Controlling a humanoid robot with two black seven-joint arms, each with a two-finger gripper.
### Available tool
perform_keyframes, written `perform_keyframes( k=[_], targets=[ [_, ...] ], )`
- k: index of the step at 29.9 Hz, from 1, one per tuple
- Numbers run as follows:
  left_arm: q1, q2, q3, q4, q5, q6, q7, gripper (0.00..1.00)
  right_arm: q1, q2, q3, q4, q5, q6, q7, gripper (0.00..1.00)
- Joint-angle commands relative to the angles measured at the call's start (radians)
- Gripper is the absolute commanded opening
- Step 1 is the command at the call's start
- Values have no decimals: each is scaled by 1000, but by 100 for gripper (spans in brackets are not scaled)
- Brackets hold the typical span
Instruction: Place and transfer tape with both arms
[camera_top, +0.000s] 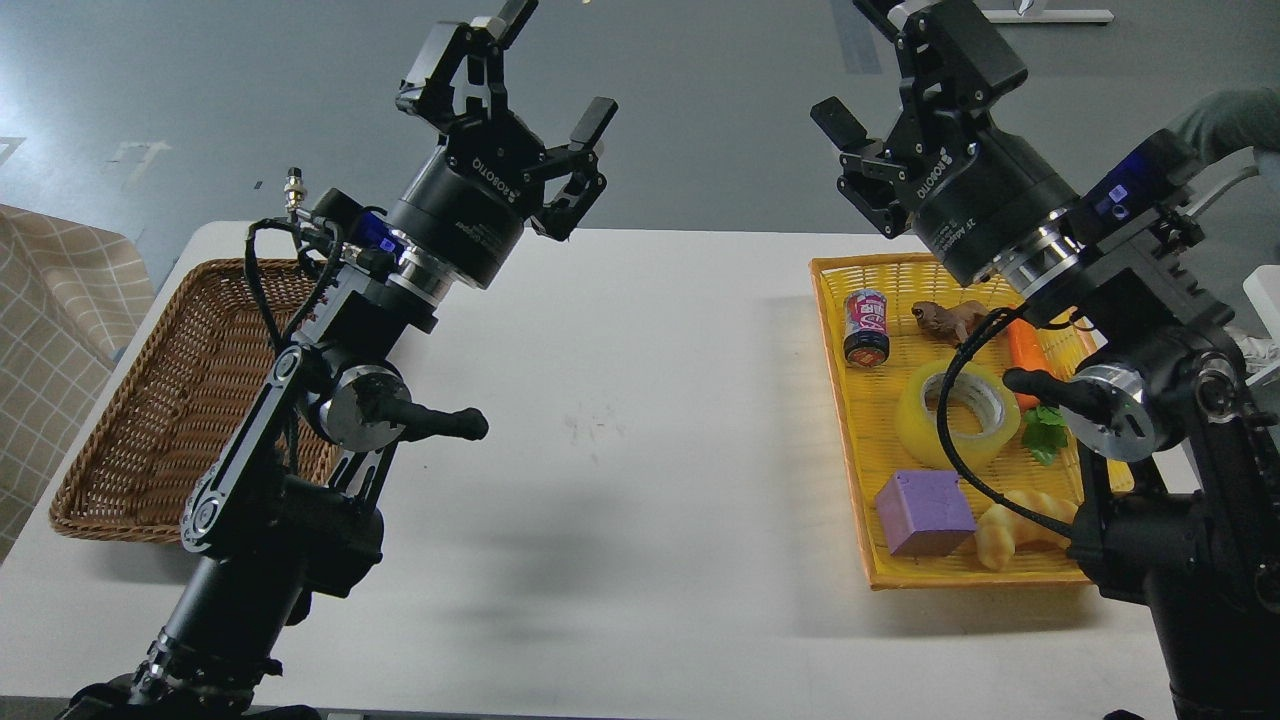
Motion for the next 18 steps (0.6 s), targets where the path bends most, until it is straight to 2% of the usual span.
perform_keyframes(
  k=[1, 18],
  targets=[
    [3, 0, -3, -4, 1, -3, 16, 98, -10, 0, -1, 6, 0, 0, 0, 100],
    [1, 0, -27, -6, -1, 5, 31, 98, -31, 0, -11, 43, -1, 2, -2, 100]
  ],
)
